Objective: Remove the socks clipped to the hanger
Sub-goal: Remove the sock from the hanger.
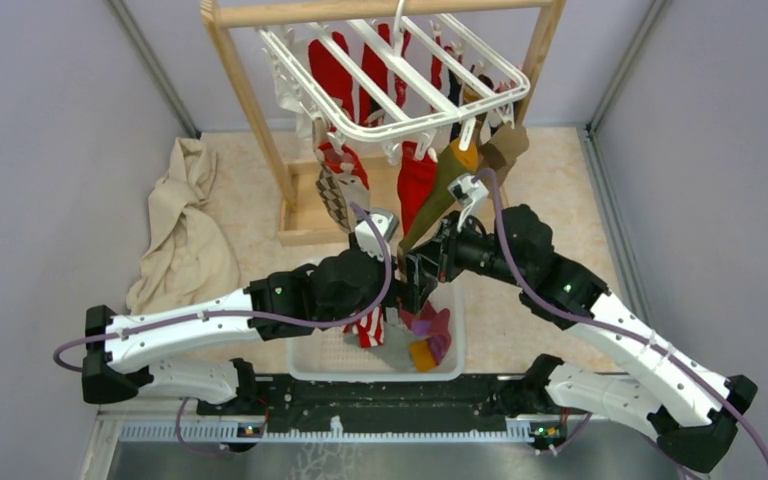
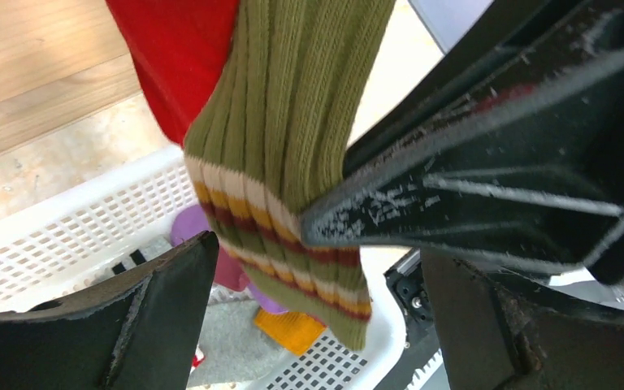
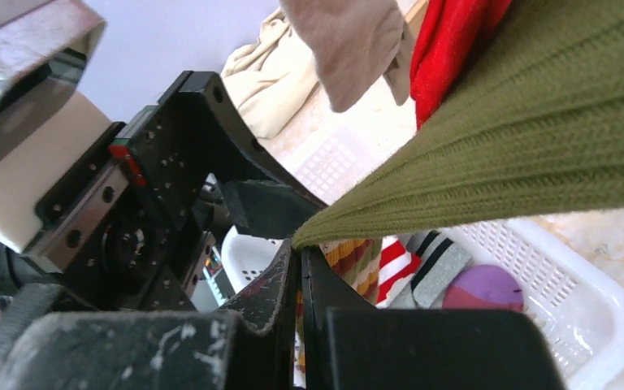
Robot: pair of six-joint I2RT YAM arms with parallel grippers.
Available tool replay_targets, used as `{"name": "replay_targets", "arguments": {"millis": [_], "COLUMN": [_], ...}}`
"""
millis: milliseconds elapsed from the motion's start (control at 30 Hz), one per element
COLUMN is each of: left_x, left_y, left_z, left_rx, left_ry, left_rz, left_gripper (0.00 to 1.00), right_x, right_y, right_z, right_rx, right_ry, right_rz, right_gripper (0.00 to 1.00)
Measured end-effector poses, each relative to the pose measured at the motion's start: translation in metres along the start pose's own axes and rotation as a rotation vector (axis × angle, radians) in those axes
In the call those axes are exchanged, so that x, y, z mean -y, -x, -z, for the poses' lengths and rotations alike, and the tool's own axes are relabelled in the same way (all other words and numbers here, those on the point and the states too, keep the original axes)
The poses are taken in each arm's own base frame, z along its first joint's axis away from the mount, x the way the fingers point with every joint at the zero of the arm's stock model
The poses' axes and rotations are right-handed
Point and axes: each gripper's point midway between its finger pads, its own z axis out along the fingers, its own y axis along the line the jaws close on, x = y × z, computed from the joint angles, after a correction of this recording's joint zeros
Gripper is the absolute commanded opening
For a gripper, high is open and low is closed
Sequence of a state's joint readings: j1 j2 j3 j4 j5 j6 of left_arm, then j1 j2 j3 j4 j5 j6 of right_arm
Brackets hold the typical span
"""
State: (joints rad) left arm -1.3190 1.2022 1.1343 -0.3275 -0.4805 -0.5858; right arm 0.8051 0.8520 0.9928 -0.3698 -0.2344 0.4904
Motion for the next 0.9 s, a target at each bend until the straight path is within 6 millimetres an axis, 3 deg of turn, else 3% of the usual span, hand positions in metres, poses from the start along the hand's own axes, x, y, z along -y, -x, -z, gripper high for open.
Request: {"name": "replay_targets", "arguments": {"millis": [467,667,733,767,900], "left_x": [-0.041,-0.048,-0.047,-0.046,-0.045], "left_y": [-0.011,-0.007,-0.005,-0.004,-0.004], "left_z": [0.010,0.017,0.017,0.017,0.016], "left_rx": [-0.014,0.017,0.027,0.030,0.034], "left_ry": [0.172,0.185,0.178,0.174,0.169], "left_rz": [-0.026,-0.016,-0.011,-0.008,-0.017], "left_gripper": [0.97,0.51,0.14,0.06,0.03], "right_x": [-0.020,-0.023,-0.023,-0.023,-0.021], "right_y": [-0.006,-0.010,-0.011,-0.012,-0.015], "right_z": [-0.020,-0.021,-0.022,-0.023,-0.028], "right_rx": [-0.028,-0.040,-0.045,-0.048,-0.061], "right_ry": [-0.006,0.004,0.005,0.003,0.000], "right_rz": [0.049,0.051,0.050,0.050,0.048], "right_gripper": [0.00,0.00,0.00,0.00,0.02]}}
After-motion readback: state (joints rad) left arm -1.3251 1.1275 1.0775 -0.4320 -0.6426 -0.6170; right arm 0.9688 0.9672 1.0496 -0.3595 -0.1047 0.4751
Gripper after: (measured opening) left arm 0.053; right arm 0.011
